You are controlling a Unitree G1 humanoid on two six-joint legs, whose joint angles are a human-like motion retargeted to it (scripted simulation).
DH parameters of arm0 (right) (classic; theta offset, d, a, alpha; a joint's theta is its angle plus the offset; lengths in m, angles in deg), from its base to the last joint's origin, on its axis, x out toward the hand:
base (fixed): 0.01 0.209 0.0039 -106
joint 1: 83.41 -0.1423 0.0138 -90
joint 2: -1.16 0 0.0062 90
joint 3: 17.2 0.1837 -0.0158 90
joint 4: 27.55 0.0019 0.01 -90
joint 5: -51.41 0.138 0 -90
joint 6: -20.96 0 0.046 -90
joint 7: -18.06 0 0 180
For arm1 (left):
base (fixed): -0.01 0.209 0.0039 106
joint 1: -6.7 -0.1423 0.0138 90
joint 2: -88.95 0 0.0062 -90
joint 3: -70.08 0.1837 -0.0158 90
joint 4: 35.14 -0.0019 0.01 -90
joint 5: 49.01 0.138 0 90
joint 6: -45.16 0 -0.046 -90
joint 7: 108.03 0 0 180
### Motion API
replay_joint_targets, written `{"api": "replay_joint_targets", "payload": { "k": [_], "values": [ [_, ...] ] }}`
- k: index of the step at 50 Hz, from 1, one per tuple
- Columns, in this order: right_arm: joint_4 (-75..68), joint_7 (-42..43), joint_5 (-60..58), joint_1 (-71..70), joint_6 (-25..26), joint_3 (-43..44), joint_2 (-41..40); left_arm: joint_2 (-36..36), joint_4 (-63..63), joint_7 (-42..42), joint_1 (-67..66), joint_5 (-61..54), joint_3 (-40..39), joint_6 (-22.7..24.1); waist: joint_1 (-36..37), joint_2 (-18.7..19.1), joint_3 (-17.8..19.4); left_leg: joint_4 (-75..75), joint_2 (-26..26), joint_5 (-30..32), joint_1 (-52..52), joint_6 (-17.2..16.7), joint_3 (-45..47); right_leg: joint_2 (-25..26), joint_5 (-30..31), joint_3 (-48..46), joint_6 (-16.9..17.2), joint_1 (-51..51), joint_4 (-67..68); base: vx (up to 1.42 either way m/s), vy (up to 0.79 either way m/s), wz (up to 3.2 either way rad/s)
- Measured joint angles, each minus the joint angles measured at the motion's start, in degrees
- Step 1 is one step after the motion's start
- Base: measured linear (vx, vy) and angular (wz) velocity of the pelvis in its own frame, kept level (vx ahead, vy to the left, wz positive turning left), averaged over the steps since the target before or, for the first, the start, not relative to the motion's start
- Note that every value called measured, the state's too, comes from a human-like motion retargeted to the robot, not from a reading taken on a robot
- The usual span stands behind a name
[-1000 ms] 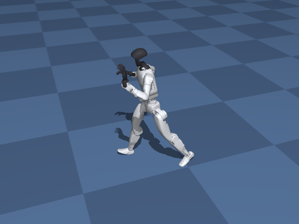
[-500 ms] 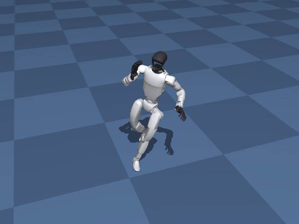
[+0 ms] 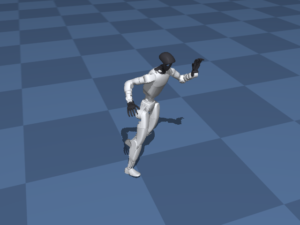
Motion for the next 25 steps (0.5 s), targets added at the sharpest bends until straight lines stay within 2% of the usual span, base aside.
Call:
{"api": "replay_joint_targets", "payload": {
  "k": [3,5,8,10,12,15,17,19,20,22,25],
  "values": [
    [-1.0,6.4,3.1,-9.9,0.7,5.2,2.2,10.2,3.1,8.9,0.9,3.5,10.6,4.2,0.0,-2.2,1.3,20.6,4.2,-1.7,-7.4,7.8,10.9,-3.0,2.3,0.4,-1.1,0.6,4.4,0.32,-0.39,2.61],
    [0.1,11.1,7.9,-20.8,-1.1,7.4,4.0,17.1,2.9,9.1,-4.0,3.7,14.3,5.6,1.6,-3.2,3.2,36.8,8.8,-4.4,-13.9,11.7,14.8,-3.4,-0.4,-1.2,-2.5,-0.5,13.4,0.27,-0.41,1.41],
    [2.8,17.5,13.1,-43.0,-4.5,6.8,5.9,25.2,-2.2,7.8,-19.0,-0.8,17.2,6.9,7.6,-5.1,5.7,51.7,9.9,-12.7,-21.9,11.9,14.2,-3.3,-9.5,-2.0,-2.6,-3.3,28.7,0.34,-0.38,0.38],
    [5.4,20.4,13.7,-56.1,-6.1,5.8,7.3,26.6,-6.6,9.5,-29.8,-4.0,17.8,8.5,13.4,-7.0,5.5,55.2,11.3,-16.5,-25.9,13.2,17.0,-3.6,-12.0,-2.8,-1.7,-2.7,31.7,0.48,-0.28,0.23],
    [7.8,22.7,12.4,-65.9,-6.5,4.0,10.3,23.2,-10.3,10.3,-39.1,-5.2,14.9,9.7,20.6,-9.2,3.9,52.2,12.9,-18.4,-28.8,15.4,21.4,-3.5,-10.2,-3.7,-0.9,-0.5,28.2,0.58,-0.16,0.2],
    [10.3,22.9,8.8,-75.3,-4.7,-1.2,16.0,17.2,-15.6,9.4,-51.2,-9.2,3.9,10.7,30.9,-13.5,0.2,37.3,12.8,-18.5,-29.7,17.2,28.3,-3.1,-0.2,-4.2,0.0,3.7,18.0,0.7,0.04,0.16],
    [11.8,19.5,6.6,-79.5,-2.5,-7.6,17.5,14.9,-20.0,9.1,-56.6,-15.6,-6.1,11.4,34.9,-16.5,-2.0,19.1,9.8,-16.0,-25.9,16.0,32.6,-3.3,9.9,-2.9,0.6,7.3,11.1,0.81,0.2,0.15],
    [13.6,15.0,5.2,-82.9,-1.4,-15.9,16.8,12.0,-24.2,7.3,-59.0,-21.1,-15.2,12.1,37.2,-17.7,-3.6,-1.3,6.0,-12.2,-19.8,13.2,35.0,-2.7,18.8,-0.2,1.3,11.1,6.4,0.85,0.27,0.18],
    [14.5,12.6,4.8,-84.5,-1.2,-20.5,15.8,9.9,-26.2,6.1,-59.5,-23.4,-19.3,12.7,37.7,-17.6,-4.3,-11.0,4.4,-10.1,-16.3,11.6,35.6,-2.0,22.4,1.6,1.8,13.1,4.8,0.86,0.29,0.46],
    [15.9,7.1,4.5,-86.2,-2.3,-29.7,12.6,4.4,-28.4,4.0,-58.1,-25.3,-25.4,14.4,36.6,-15.3,-5.2,-20.9,3.4,-7.5,-10.9,9.0,35.8,0.4,25.2,4.9,2.3,16.7,4.7,0.83,0.3,0.96],
    [16.0,-1.3,3.8,-85.8,-4.0,-41.9,5.8,-6.0,-29.3,2.6,-51.4,-25.1,-31.8,15.8,31.2,-10.1,-5.0,-22.5,3.4,-7.8,-5.2,8.5,32.0,2.1,21.2,4.7,1.0,18.7,14.9,0.76,0.28,1.73]
  ]
}}
